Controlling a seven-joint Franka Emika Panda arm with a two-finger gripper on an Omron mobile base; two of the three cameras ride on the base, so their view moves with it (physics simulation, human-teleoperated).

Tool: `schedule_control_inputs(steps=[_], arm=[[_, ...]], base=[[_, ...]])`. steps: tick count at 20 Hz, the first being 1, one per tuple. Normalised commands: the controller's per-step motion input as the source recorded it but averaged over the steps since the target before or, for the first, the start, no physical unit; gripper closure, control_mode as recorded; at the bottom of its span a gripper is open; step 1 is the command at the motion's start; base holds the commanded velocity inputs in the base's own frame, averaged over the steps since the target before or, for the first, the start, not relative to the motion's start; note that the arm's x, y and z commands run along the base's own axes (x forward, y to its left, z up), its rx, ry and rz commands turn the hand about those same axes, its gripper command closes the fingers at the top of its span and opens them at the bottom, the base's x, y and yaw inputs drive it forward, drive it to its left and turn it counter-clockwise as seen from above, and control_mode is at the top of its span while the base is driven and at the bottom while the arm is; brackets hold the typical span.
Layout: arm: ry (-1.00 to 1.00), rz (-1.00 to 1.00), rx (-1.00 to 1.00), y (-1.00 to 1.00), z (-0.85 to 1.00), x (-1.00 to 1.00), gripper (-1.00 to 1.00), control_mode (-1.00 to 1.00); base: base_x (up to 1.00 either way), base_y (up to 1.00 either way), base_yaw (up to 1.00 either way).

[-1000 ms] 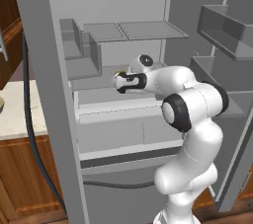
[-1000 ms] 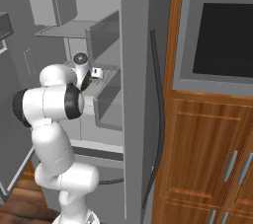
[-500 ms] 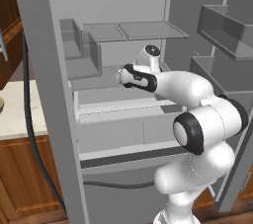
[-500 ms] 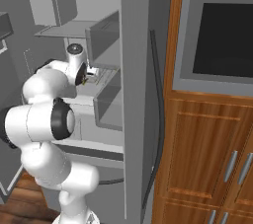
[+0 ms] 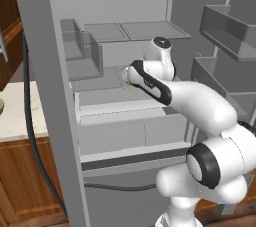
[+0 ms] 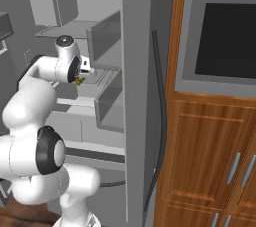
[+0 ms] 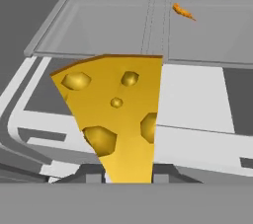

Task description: Pick the cheese from the fridge and the cheese grater from the cabinet and place them next to the salad bowl.

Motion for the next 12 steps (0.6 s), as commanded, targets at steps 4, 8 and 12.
schedule_control_inputs(steps=[4,8,12], arm=[[0.02,0.0,-0.02,-0.13,0.34,-0.68,1.0,-1.0],[0.02,-0.06,0.0,-0.19,0.25,-0.75,1.0,-1.0],[0.02,-0.06,0.0,-0.23,0.24,-0.74,1.0,-1.0]], base=[[0.0,0.0,0.0],[0.0,0.0,0.0],[0.0,0.0,0.0]])
